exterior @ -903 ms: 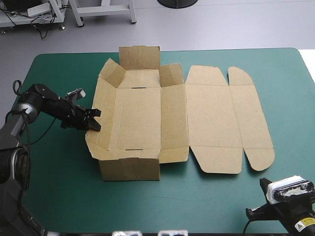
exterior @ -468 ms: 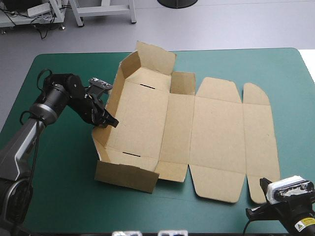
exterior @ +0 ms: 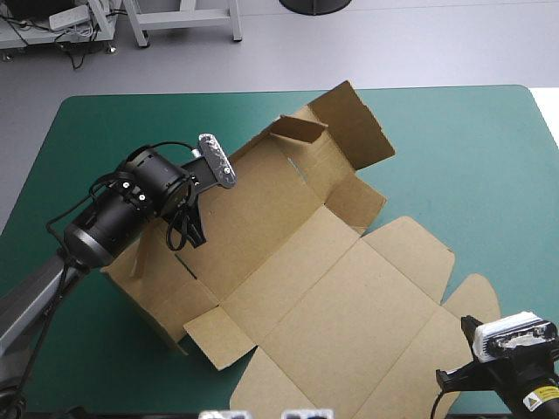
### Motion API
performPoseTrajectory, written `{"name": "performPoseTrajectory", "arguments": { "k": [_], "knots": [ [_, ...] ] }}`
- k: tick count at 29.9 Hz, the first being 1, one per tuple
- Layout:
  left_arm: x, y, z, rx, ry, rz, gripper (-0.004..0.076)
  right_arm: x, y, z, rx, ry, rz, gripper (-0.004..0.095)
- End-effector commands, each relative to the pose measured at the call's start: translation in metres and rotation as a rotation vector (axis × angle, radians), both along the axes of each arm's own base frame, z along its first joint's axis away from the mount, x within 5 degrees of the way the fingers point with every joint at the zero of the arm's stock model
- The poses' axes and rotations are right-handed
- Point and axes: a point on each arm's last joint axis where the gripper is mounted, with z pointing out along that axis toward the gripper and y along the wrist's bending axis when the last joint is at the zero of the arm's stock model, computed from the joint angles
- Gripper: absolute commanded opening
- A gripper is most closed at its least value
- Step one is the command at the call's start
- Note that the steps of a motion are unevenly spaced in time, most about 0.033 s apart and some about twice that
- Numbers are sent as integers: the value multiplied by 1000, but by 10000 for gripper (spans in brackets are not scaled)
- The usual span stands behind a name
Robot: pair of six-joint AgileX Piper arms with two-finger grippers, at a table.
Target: Fold the box
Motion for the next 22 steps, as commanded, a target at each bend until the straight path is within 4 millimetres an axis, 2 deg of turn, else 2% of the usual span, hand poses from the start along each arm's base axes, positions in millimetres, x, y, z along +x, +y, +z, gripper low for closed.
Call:
{"name": "performPoseTrajectory", "arguments": {
  "k": [1,9,12,18,22],
  "knots": [
    [-1,6,36,48,-218,-49,-10,3,0,12,26,-76,-12,-16],
    [10,-3,51,81,-415,-192,-10,3,0,13,25,-78,-14,-17],
    [11,-4,52,96,-432,-225,-10,3,0,13,22,-78,-14,-17],
    [5,-13,50,91,-407,-284,-10,4,0,13,21,-82,-17,-17],
    [-7,-34,47,96,-409,-396,-10,5,-2,16,23,-125,-31,-17]
  ]
}}
